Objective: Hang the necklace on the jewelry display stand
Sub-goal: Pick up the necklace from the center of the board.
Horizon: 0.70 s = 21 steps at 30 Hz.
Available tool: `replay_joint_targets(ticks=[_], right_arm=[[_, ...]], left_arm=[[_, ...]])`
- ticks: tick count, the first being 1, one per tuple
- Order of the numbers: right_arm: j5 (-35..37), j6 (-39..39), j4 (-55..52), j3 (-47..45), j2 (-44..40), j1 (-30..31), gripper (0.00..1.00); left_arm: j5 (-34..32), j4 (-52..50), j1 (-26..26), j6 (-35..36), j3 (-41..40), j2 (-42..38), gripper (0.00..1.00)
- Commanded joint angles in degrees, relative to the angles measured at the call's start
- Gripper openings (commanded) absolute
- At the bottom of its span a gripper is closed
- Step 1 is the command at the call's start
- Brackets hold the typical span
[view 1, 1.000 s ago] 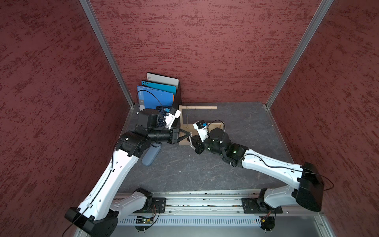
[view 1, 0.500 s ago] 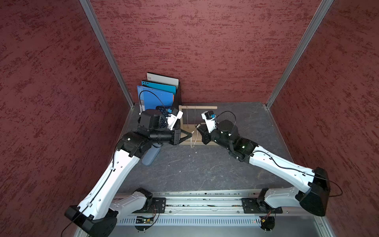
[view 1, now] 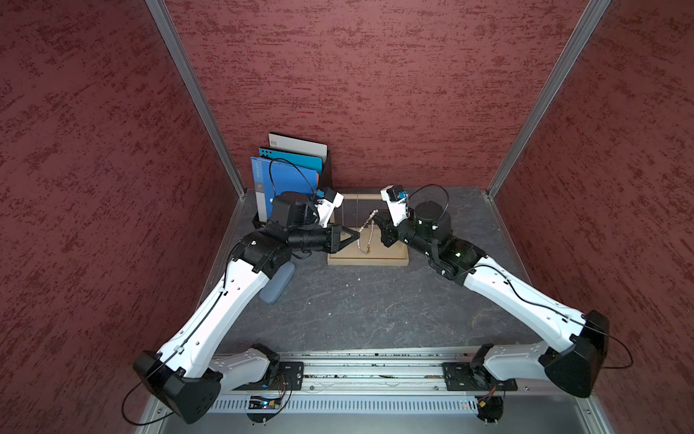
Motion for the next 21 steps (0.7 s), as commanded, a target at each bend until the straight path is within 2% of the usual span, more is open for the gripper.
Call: replay_joint_targets(ticks=[1,21], right_arm=[[0.8,-0.6,-0.4,2.3,1.0,-2.4,0.00],[0.8,-0.4,-1.2,8.9,6.4,-12.3,0.00]], left_arm=[[-0.9,1.8,-0.6,-0.8,2.4,1.1,0.00],[-4.2,9.1,-1.9,-3.3,13.2,17.0,0.00]])
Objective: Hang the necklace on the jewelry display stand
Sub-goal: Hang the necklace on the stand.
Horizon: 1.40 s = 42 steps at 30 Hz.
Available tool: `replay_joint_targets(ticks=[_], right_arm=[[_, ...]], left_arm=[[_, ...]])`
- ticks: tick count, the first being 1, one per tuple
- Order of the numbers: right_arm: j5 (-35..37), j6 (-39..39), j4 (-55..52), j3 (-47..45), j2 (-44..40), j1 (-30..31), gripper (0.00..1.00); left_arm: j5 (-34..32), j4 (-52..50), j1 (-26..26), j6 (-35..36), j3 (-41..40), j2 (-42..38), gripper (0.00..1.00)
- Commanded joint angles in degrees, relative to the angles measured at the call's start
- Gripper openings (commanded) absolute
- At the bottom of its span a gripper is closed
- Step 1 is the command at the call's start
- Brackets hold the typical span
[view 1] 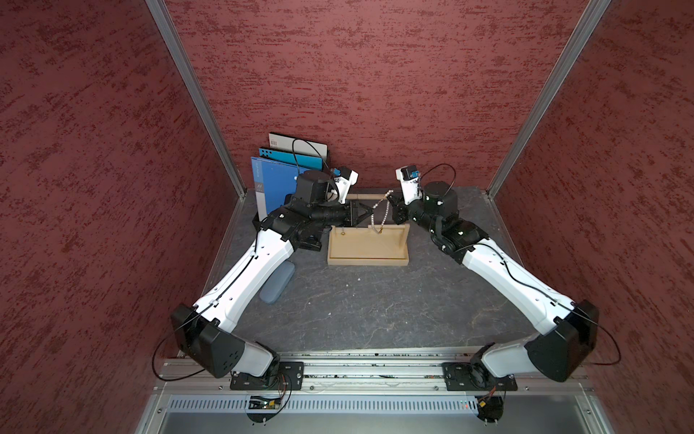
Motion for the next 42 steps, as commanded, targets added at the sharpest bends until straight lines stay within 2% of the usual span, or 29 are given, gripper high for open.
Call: replay_joint_targets(ticks=[1,6,10,17,25,32,42], right_arm=[[0.8,0.3,1.0,2.5,1.9,-2.5,0.00],[-0.2,0.3,1.4,3.3,3.3,-5.1,0.00],[-1.1,1.5,0.2,4.6,4.0,-7.6,0.00],[-0.7,0.4,-6.9,13.2,7.2,-9.9,0.00],[0.5,3.1,-10.8,17.8,11.9,-10.6,0.00],[2.1,3.3,-7.6,17.5,13.5,-10.7,0.00],[3.8,2.9,-10.4,21.6,19.0,-10.9,0.00]], left_arm=[[-0.5,1.9,-0.6,-0.7,2.1,2.3,0.00],[-1.7,2.3,-1.8,-0.8,7.1,8.2,0.00],[-5.4,2.1,-3.5,-0.3,11.9,12.0,0.00],[-9.3,5.2,-4.7,-5.1,13.7,15.1,0.00],[-10.4,1.2,-4.6,-3.8,17.6,17.5,0.00],[-9.5,3.0,-4.5,-4.8,18.2,20.4,0.00],[-9.6,3.7,-4.5,-6.5,22.0,25.6,0.00]])
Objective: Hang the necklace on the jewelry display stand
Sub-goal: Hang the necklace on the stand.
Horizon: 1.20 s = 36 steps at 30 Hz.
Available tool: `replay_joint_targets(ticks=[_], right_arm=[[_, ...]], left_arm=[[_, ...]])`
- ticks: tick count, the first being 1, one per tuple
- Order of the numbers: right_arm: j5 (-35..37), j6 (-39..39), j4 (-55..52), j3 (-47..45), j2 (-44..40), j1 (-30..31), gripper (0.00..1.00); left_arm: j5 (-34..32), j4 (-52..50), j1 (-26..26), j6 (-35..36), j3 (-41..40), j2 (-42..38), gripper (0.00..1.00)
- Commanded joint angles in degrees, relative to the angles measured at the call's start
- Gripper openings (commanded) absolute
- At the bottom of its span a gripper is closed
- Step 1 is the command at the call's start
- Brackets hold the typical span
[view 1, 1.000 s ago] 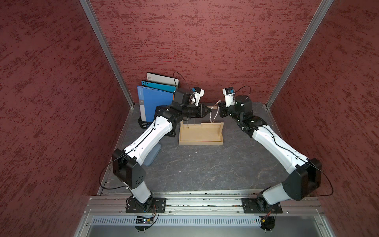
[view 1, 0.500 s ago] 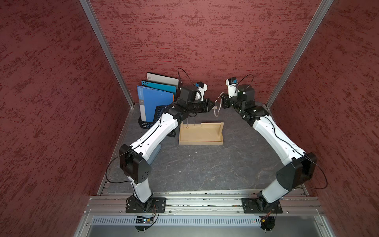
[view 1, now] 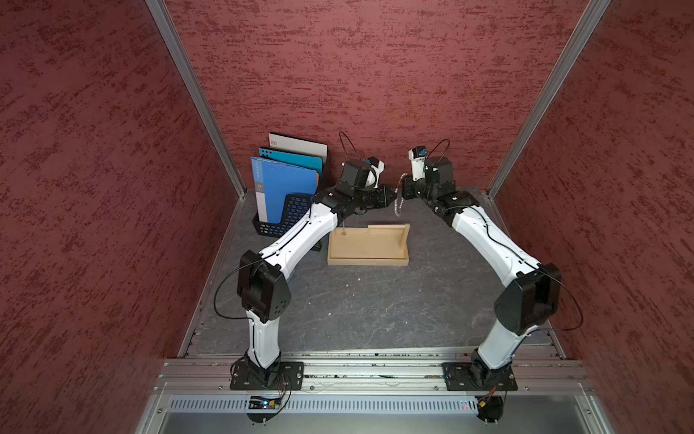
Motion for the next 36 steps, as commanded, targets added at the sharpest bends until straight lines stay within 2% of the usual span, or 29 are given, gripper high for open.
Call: replay_joint_targets(ticks=[1,5,14,36], right_arm=[[1.7,0.5,-0.1,2.9,1.2,-0.6,0.00],[-0.8,1.3,-0.7,5.3,4.0,-0.6,0.00],[-7.7,5.5,0.1,10.5,10.2,-0.4,0.00],[-17.7,3.9,-4.1,20.0,19.9,1.1,0.02]], left_arm=[[0.0,-0.4,0.2,-0.3,2.0,0.1,0.00],[-1.8,-1.2,0.3,0.0,1.2,-0.4,0.00],[-4.9,2.3,2.2,-1.2,-8.2,-6.2,0.00],[-6.8,2.5,3.1,-1.0,-13.9,-8.2,0.00]])
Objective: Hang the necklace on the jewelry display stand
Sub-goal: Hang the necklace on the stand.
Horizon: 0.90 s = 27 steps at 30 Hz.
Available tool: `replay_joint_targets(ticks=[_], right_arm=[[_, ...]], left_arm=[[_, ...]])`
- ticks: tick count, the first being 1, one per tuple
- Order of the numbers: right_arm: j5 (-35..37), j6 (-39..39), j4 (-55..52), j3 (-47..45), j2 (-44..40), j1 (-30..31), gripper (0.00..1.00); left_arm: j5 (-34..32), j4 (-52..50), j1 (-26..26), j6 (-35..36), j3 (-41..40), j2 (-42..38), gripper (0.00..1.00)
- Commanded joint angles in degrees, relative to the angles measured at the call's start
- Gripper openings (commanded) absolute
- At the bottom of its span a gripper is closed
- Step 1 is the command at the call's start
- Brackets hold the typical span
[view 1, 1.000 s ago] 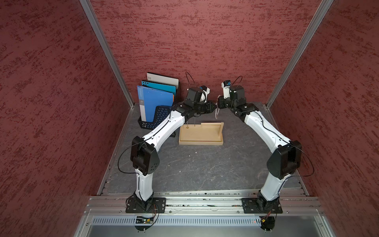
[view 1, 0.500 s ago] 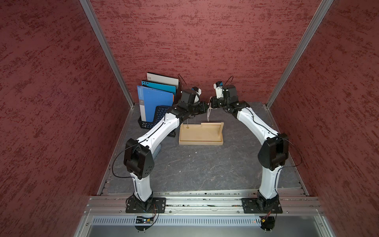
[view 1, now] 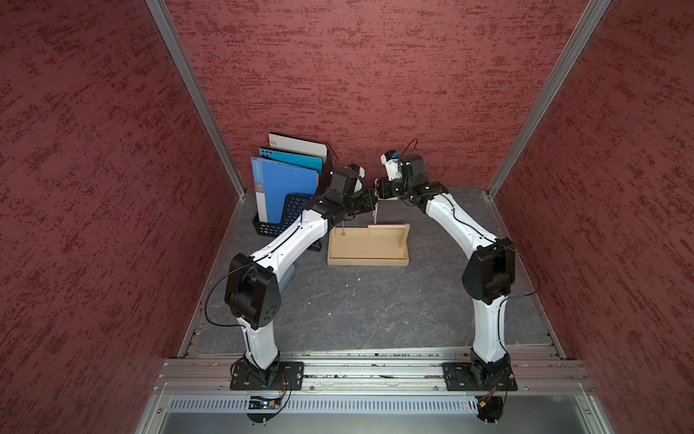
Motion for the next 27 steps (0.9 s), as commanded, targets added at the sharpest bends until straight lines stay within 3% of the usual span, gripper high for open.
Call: replay_joint_targets(ticks=[1,20,27], right_arm=[[-1.0,-0.6,0.7,2.2,1.4,-0.4,0.03],[-1.4,-9.2,-1.5,1.0,0.2,-0.5,0.14],[-1.4,-17.2,-5.1,1.0,-0.9,-0.5,0.19]], left_arm=[[1.7,-1.8,-0.3,0.2,-1.4,-2.2,0.00],[2.8,-0.4,0.5,0.8,-3.4,-2.5,0.00],[2.7,-0.9,0.6,2.0,-4.4,-3.3,0.00]])
